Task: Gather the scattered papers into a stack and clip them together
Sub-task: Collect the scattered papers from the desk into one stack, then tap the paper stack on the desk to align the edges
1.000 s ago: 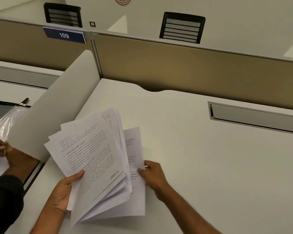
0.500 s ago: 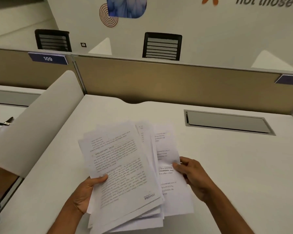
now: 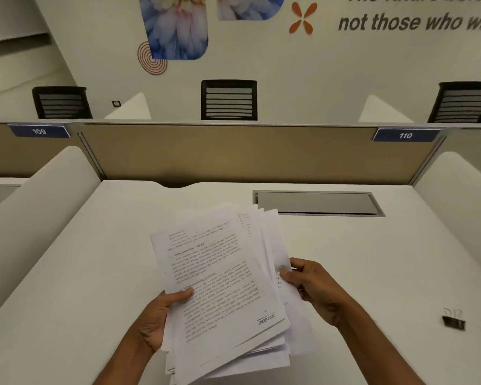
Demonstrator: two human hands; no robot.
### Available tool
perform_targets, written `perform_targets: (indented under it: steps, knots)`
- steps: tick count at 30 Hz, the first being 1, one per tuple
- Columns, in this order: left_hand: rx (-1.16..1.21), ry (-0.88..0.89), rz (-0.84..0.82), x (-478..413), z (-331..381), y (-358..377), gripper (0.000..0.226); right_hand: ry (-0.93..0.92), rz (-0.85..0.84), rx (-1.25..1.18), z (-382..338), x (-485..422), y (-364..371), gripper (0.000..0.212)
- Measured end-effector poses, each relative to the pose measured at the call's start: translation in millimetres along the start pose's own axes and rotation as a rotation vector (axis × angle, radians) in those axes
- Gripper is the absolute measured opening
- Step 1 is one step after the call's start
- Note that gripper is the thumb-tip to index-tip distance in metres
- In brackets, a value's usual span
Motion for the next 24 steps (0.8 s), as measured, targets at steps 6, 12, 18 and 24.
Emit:
perform_targets:
  steps: [6,12,18,24]
  knots:
    - [-0.147,0.089,-0.011,-20.2,-3.9,51.1,0.05,-0.016,0.042,-0.085,5.2,27.1,-35.6,0.043]
    - [-0.4,0.161,0.05,-25.5,6.8,96.2,0.043,-0.055,-0.146,-0.056,-5.0,31.7,-37.8,0.04]
    - [-0.513,0.155,-0.001,-34.9,3.6,134.4,0.04,-0.12,-0.163,-0.035,-4.5,25.1,-35.9,0.041]
    - [-0.555,0.244,0.035,-47.5,8.8,145.3,0.038,-0.191,0.108,0.023,3.6,26.4,-58.5,0.03]
Point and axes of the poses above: each hand's wrist, its own x-axis away from the middle knuckle, its own y-axis out of the palm, z = x × y, the point moved 10 cm from there along -x, towards the middle knuckle, and after that the axes turned 15 degrees about -z, right-handed, at the moved point
